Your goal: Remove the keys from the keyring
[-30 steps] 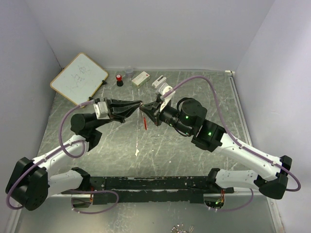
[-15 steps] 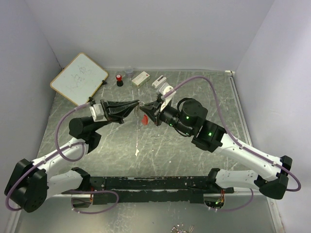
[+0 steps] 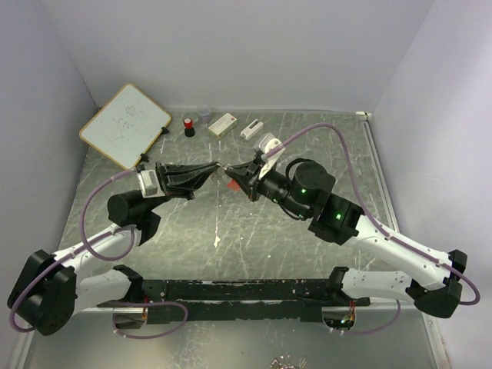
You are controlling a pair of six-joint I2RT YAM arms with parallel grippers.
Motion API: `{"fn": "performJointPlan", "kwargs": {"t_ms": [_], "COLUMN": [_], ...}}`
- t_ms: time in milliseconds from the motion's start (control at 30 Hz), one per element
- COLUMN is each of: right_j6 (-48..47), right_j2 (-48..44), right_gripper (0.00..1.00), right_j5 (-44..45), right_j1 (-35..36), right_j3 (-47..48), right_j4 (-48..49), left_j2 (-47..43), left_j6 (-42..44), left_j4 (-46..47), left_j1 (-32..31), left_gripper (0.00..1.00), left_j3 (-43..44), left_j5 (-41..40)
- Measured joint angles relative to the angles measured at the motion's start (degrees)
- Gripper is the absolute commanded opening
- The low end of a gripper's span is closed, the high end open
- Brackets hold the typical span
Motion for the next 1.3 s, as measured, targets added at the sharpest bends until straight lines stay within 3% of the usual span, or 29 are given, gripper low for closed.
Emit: {"fn": "performJointPlan", "kwargs": {"t_ms": [500,1300], "right_j6": [-4.31,-4.94], "right_j2": [-0.87,1.03], "right_gripper": [0.00,0.00], "right_j5": [1.22,-0.74], "right_j1": [0.59,-0.28], "right_j3": [1.70,15.47], "right_j4": [-5.75,-10.75], "left_j2": [1.64,1.49], "left_j6": [-5.42,-3.91], "left_j4": [3.58,1.55], "left_j1": [-0.07,0.20], "left_gripper": [0.07,0.08], "left_j3": [-0.74,0.85], "left_j5": [2.99,2.49]}}
